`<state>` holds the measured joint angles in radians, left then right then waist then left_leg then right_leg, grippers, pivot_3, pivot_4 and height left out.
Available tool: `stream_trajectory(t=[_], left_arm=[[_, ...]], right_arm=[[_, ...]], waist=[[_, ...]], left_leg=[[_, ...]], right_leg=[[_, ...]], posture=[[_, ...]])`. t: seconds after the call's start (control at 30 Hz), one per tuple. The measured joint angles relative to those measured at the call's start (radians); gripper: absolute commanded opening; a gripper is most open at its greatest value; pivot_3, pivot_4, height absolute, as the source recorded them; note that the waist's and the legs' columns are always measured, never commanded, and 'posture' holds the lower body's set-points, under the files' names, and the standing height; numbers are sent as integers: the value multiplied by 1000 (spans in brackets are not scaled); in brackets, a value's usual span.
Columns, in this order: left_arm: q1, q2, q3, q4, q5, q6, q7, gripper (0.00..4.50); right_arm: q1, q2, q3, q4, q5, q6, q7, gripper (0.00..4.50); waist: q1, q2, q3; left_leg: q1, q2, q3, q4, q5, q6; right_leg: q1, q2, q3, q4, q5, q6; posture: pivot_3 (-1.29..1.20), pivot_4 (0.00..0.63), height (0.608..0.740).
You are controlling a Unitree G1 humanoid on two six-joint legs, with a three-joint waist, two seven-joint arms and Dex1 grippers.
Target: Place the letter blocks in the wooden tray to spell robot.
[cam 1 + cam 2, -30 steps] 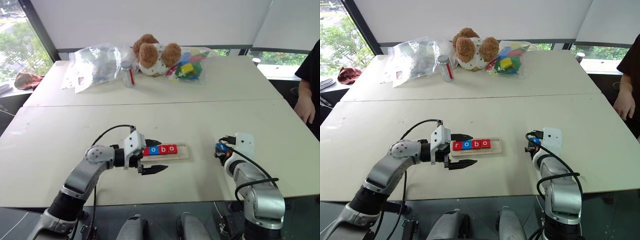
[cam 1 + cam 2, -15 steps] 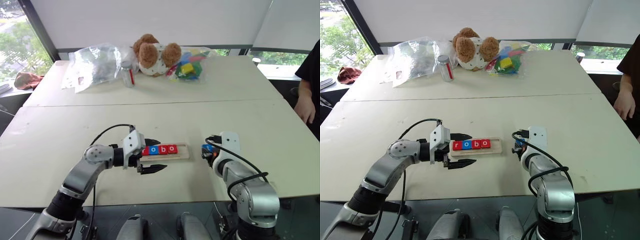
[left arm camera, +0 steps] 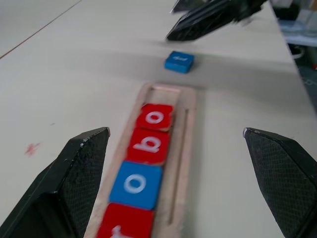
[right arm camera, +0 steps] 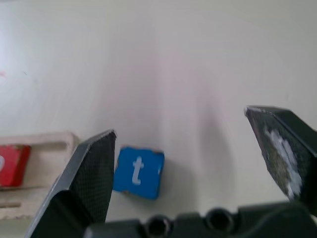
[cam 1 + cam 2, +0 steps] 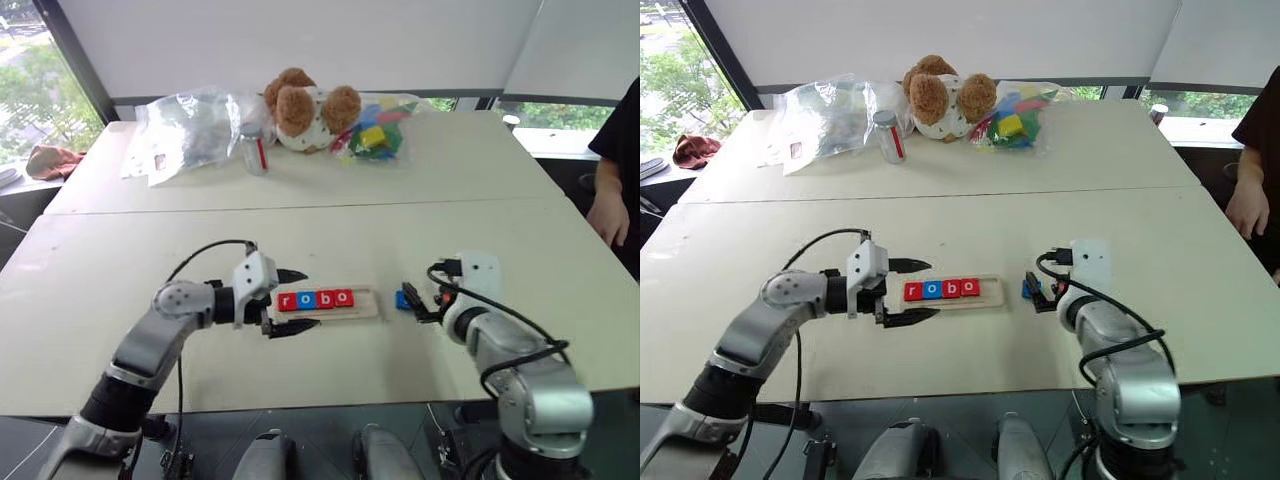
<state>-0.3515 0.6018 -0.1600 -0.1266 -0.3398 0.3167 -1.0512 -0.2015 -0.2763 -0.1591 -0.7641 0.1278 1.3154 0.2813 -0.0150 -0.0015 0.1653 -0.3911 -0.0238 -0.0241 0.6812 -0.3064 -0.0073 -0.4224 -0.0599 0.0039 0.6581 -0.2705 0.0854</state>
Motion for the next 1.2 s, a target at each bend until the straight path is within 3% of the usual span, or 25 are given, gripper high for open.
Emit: stream_trajectory(t=[0.1,0.27,0.5,0.83,0.97,1.0,1.1,1.2], left_arm=[[-7,34,21,11,-14,-1,-50,4500],[6,103,37,3,-35,0,-119,4500],[49,147,72,-74,-64,22,-130,4500],[88,162,99,-113,-66,49,-94,4500],[100,162,100,-114,-66,50,-80,4500],[100,162,100,-114,-66,50,-77,4500],[100,162,100,-114,-65,50,-75,4500],[100,163,99,-112,-63,50,-75,4500]], right_arm=[[28,-254,-4,80,131,-194,310,4477],[59,-491,36,474,129,-719,674,4477],[-137,-523,157,953,76,-1155,937,4477],[-199,-485,230,1121,51,-1303,1017,4477],[-208,-449,233,1142,48,-1324,1011,3206],[-208,-444,235,1147,48,-1330,1012,2498],[-213,-443,236,1156,45,-1347,1015,1167],[-219,-442,236,1164,42,-1353,1018,1136]], waist=[[0,0,1],[1,-1,1],[-2,-1,2],[4,-1,2],[3,-1,2],[4,0,2],[4,0,2],[4,0,2]], left_leg=[[0,1,-1,0,-1,3],[2,1,-1,0,-2,4],[3,2,-1,0,-3,4],[2,2,-2,1,-3,4],[2,2,-2,1,-3,4],[2,2,-2,0,-3,4],[2,2,-2,1,-3,4],[2,2,-2,1,-3,4]], right_leg=[[3,1,-2,-4,0,0],[8,0,-4,-9,0,0],[9,-2,-3,-8,0,0],[9,-4,-3,-9,0,0],[8,-4,-3,-9,0,0],[8,-4,-3,-9,0,0],[8,-4,-3,-9,0,0],[9,-4,-3,-9,0,0]], posture=[[0,150,740],[0,150,740],[0,150,740],[0,150,740],[0,150,740],[0,150,740],[0,150,740],[0,150,740]])
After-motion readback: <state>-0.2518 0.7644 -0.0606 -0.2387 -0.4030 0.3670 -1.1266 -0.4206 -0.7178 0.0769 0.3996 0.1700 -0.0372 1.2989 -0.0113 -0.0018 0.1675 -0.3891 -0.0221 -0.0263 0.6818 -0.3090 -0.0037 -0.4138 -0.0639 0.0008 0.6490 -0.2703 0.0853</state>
